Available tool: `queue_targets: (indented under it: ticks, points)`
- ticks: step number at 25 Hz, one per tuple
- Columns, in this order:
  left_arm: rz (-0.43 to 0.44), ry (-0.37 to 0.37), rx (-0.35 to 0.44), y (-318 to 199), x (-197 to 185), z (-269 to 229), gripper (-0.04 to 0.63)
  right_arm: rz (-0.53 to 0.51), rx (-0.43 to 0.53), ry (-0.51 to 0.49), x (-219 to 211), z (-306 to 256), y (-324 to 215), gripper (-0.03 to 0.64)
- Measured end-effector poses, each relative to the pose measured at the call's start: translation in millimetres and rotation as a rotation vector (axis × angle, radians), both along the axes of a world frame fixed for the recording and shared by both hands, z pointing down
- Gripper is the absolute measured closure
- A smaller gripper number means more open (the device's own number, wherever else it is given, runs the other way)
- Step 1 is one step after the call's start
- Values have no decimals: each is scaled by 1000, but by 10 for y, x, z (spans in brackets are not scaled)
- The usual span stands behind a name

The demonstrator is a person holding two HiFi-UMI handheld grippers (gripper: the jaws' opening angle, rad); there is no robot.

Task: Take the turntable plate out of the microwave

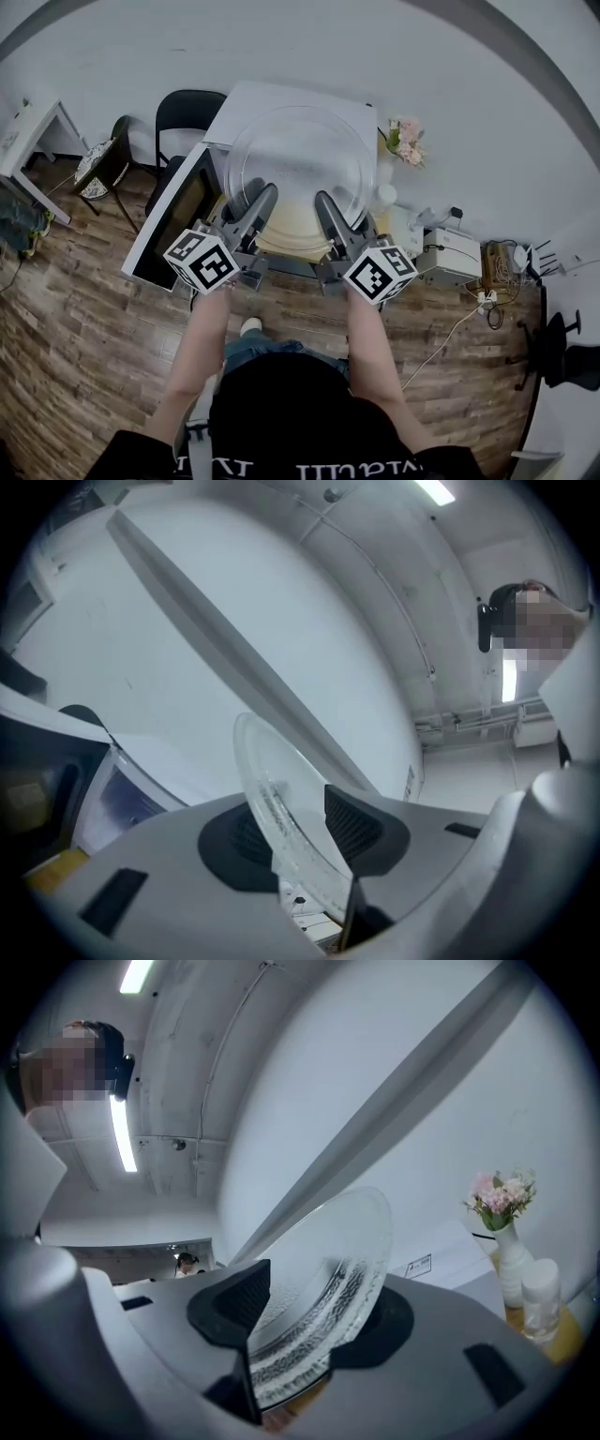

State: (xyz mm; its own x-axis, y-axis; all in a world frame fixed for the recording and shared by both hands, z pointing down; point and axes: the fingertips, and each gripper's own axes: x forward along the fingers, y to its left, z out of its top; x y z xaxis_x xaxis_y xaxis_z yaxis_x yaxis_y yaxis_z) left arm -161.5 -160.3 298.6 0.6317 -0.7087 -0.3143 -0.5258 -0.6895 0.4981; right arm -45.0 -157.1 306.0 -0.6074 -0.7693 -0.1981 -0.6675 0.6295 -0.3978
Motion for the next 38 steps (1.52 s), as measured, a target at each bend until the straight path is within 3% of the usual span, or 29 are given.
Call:
queue_targets:
  ticks: [16, 25, 38]
  points:
    - [31, -118, 233, -153, 181, -595, 430, 65, 199, 62, 118, -611, -104, 394]
    - [29, -110, 357, -137, 160, -835, 420, 101, 365, 113, 86, -895, -44, 390]
    - [25, -104, 387, -127, 149, -861, 416, 108, 395, 136, 71, -927, -24, 387]
